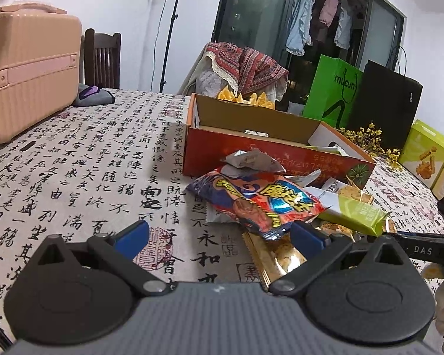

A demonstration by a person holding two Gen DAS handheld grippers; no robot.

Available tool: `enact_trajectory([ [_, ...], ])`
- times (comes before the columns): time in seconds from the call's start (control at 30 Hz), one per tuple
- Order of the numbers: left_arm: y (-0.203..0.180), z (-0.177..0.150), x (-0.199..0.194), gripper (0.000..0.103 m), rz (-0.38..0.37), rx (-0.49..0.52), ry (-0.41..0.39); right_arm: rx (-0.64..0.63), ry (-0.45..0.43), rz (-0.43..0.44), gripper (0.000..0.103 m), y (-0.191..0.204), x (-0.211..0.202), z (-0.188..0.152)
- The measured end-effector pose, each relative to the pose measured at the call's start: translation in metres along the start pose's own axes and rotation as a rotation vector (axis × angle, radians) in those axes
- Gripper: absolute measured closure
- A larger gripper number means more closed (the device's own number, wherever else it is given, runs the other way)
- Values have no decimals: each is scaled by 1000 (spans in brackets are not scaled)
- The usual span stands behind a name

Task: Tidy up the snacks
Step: 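Grasp the gold cracker packet with the right tool while the left tool grasps the red-blue bag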

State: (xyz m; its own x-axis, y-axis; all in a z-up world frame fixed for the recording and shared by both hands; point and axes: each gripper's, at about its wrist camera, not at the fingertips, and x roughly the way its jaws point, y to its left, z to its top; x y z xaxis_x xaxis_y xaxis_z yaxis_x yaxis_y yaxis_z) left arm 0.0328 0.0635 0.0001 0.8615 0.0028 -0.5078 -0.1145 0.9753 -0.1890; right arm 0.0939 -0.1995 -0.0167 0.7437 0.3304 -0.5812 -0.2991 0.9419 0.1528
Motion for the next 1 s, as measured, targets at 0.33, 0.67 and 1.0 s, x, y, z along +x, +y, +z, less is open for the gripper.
enact_trajectory([
  [0.33, -7, 0, 1, 0, 13, 6, 13, 21, -93, -46, 63, -17, -20, 5],
  [0.67, -21, 1, 0, 0, 15, 32, 14, 63, -137, -54, 63, -36, -30, 6],
  [1.0, -46, 13, 6, 0, 44, 75, 10, 76, -129, -15, 63, -41, -26, 2],
])
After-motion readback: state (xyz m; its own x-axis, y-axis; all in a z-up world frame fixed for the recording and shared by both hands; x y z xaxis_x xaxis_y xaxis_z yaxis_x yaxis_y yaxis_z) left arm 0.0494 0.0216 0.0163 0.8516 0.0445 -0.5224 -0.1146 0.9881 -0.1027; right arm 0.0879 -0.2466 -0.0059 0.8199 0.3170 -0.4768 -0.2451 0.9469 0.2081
